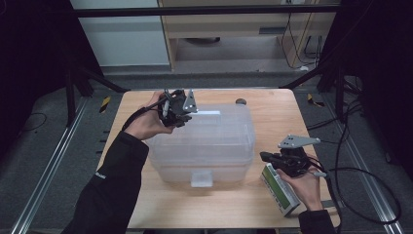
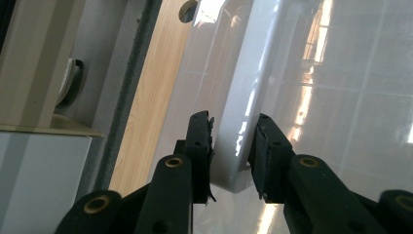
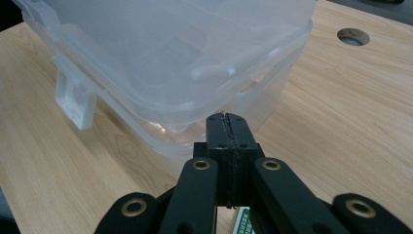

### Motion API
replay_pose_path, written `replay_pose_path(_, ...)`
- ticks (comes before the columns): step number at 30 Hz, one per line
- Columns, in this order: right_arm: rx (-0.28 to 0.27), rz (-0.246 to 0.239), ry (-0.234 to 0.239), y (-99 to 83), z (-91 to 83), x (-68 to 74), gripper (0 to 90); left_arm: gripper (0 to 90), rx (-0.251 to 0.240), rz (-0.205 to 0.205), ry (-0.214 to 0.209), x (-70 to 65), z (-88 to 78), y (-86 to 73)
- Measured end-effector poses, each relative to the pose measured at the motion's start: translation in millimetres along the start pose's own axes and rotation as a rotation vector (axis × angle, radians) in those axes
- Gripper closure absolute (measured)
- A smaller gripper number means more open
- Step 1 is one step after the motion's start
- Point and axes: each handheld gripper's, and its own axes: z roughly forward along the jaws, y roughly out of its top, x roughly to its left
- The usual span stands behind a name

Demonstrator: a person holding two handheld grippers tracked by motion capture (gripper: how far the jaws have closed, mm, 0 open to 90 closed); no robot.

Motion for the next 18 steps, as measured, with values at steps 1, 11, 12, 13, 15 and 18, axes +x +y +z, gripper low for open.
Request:
replay_pose_path(1,0.003,-0.001,0.003,-0.4,0.6,-0.2,90.0,70.8,-0.002,-0.002,0.004,0.7,0.1,0.2)
replay_pose_path(11,0.027,-0.007,0.031,-2.1,9.2,4.0,90.0,69.8,-0.021,-0.033,0.030,8.5,1.1,0.2)
replay_pose_path(12,0.027,-0.007,0.037,-2.0,10.0,4.2,90.0,69.7,-0.025,-0.037,0.032,9.4,1.4,-0.1)
replay_pose_path(13,0.024,-0.012,0.038,-2.0,10.5,4.3,90.0,69.6,-0.032,-0.041,0.035,10.2,1.8,-0.4)
replay_pose_path(15,0.014,-0.010,0.048,-1.9,12.2,4.7,90.0,69.4,-0.031,-0.047,0.035,11.6,1.9,-0.1)
replay_pose_path(18,0.005,-0.004,0.056,-1.8,14.9,5.3,90.0,69.2,-0.040,-0.060,0.043,13.6,2.6,-0.3)
